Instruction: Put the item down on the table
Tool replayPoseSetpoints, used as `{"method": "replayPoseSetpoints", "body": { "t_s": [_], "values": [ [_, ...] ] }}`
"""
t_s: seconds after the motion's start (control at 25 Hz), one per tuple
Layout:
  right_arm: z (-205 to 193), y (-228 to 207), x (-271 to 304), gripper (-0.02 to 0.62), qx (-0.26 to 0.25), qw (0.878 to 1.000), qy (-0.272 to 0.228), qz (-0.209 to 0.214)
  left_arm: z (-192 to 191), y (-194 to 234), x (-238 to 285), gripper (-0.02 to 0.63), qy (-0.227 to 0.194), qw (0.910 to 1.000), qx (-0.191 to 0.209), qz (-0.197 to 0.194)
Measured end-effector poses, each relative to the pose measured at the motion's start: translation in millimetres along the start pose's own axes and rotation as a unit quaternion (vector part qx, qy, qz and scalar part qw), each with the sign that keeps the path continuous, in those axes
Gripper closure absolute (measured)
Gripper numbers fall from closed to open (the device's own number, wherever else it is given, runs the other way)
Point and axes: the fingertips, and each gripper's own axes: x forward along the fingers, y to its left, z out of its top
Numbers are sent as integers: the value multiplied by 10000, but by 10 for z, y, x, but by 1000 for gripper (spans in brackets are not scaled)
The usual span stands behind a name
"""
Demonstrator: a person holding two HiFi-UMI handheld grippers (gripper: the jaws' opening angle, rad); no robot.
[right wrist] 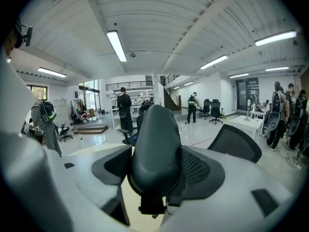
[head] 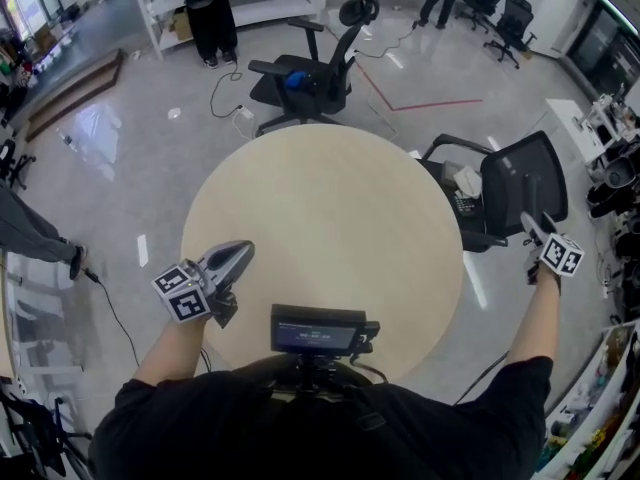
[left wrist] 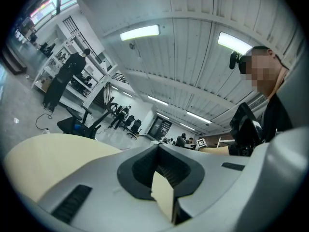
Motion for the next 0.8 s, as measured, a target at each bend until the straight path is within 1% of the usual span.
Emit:
{"method": "replayPoseSetpoints", "body": {
  "t_s": [0.2,0.4,0.64,0.8],
  "values": [
    [331,182,547,270,-327,9992,32,216,93,236,99,604,22,10000,71,39],
    [542,418,1033,270,-547,9978,15,366,209,499,198,604,-7,9999,153,58],
    [827,777,1659,270,-846,9941,50,683,293,849,295,604,-7,9999,132,108],
    [888,994,2116,270,-924,9919,-48,869,246,1135,322,604,28,9998,54,181]
  ]
}}
